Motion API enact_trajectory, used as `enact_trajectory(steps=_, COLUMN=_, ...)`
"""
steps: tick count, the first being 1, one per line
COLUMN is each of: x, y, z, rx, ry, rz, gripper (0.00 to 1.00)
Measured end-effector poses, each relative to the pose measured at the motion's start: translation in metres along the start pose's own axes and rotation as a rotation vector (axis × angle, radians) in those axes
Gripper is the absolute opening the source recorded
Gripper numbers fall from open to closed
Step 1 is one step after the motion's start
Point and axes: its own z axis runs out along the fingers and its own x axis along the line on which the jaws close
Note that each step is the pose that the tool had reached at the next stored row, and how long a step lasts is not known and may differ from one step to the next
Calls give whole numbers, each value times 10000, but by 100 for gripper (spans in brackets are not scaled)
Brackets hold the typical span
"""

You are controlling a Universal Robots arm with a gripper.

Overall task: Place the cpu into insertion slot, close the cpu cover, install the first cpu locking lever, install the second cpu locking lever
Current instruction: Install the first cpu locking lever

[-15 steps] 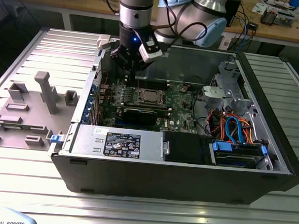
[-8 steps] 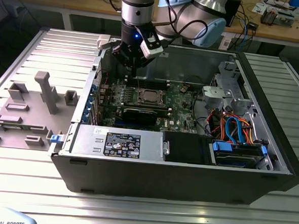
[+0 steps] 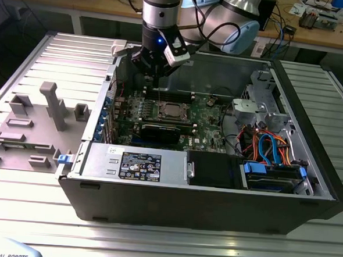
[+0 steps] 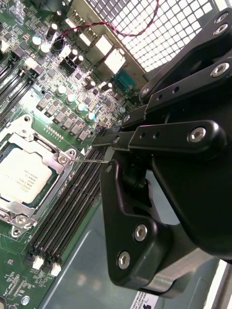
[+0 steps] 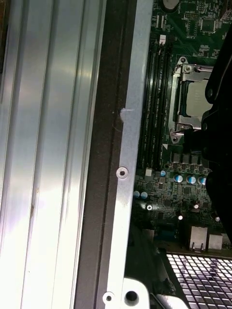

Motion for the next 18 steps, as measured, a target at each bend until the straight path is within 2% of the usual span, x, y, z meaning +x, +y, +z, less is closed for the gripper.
enact_trajectory(steps=10, x=-3, y=4, z=1, rx=-1, ry=-3, rz=1, gripper=11)
enact_trajectory(steps=15, x=20, y=7, z=0, rx=4, ry=-46, rz=-3, gripper=11)
enact_trajectory(steps=17, x=6, y=8, z=0, rx=5, ry=-45, rz=-1, gripper=11)
enact_trajectory(steps=18, x=-27, y=10, z=1, rx=4, ry=-46, rz=-2, gripper=11)
